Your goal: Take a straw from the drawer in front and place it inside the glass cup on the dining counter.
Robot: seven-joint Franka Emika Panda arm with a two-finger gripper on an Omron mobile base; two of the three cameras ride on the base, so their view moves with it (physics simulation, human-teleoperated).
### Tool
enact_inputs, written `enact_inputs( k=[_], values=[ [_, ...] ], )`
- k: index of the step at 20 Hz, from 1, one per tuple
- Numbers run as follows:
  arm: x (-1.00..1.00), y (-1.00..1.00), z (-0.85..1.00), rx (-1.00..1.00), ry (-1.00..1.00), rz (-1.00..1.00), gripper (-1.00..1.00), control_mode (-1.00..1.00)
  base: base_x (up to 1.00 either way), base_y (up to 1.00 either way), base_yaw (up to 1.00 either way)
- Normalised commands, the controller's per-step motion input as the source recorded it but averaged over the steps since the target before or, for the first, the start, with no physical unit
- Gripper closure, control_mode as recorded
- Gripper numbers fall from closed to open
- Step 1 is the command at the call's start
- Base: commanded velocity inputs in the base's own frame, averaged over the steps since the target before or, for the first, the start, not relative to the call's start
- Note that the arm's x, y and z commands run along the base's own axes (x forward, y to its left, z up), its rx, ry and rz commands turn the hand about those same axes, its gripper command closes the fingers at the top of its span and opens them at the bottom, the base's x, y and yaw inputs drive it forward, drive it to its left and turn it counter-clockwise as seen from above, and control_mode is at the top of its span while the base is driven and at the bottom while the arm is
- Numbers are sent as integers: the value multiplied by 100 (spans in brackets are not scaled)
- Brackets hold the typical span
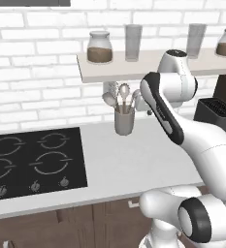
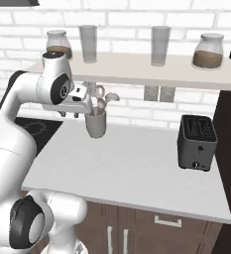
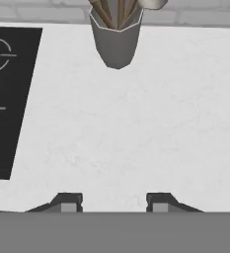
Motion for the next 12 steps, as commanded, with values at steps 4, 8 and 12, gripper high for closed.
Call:
enact_inputs(
  k=[4, 8, 12],
  values=[
    [0, 0, 0, 0, 0, 0, -100, 100, -14, 1, 0],
    [0, 0, 0, 0, 0, 0, -100, 100, -53, 31, 0],
    [0, 0, 0, 0, 0, 0, -100, 100, -48, 61, -3]
  ],
)
